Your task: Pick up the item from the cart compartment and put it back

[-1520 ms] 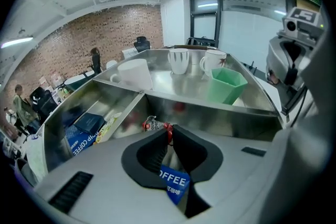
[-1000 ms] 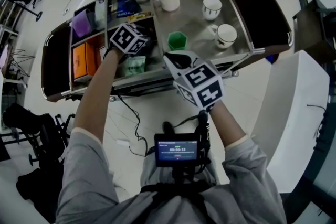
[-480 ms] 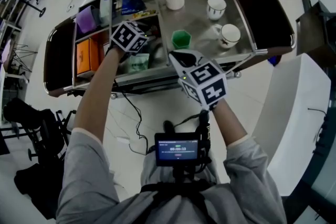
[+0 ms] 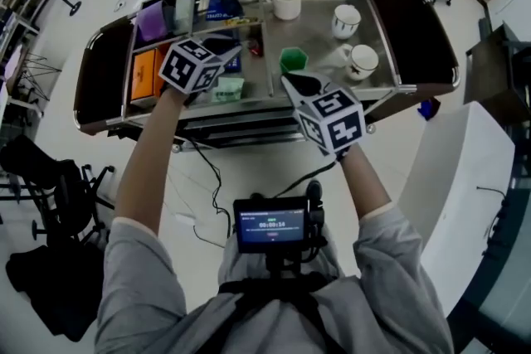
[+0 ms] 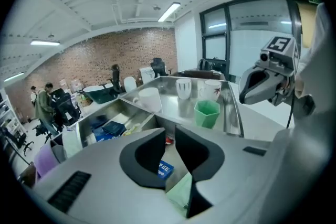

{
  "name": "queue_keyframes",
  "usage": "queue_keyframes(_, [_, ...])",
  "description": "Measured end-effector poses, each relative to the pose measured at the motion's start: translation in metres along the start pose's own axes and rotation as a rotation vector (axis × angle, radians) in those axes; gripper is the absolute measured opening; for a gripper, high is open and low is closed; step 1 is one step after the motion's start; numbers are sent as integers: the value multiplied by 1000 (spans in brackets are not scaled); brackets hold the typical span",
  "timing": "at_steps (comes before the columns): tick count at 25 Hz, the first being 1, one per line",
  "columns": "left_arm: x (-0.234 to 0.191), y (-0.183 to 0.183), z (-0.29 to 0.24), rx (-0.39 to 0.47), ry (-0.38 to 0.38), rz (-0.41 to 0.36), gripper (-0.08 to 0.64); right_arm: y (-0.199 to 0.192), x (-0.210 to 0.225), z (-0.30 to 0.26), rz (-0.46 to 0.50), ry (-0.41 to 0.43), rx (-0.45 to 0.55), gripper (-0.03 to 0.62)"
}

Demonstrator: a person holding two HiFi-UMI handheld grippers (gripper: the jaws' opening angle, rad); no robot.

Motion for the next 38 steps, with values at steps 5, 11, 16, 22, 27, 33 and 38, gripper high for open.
queue_keyframes(5, [18, 13, 48, 160, 123, 44, 6, 4, 2, 8, 21, -3, 7, 9])
queue_keyframes(11, [45, 7, 116, 322, 285, 134, 5, 7, 1, 32, 16, -31, 32, 9])
queue_keyframes(16, [59, -6, 154, 383, 398, 170, 5, 5, 10, 48, 13, -50, 52, 9])
queue_keyframes(22, [71, -29, 188, 428, 497, 255, 5, -3, 19, 67, -17, -96, 77, 9])
queue_keyframes(27, [73, -44, 198, 423, 537, 279, 5, -12, 27, 77, -49, -144, 98, 9])
queue_keyframes(33, [81, -50, 202, 415, 542, 287, 5, -16, 29, 90, -46, -184, 104, 8])
queue_keyframes(38, [90, -50, 206, 418, 543, 286, 5, -17, 29, 102, -43, -212, 110, 8])
Point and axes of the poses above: the fingertips, and each gripper's own axes: z backward along the fingers, x to its right, y out of its top, the point moved 9 cm from there along z, backward along the fingers, and after that the axes turned 15 degrees about x, right-handed, at the moved point
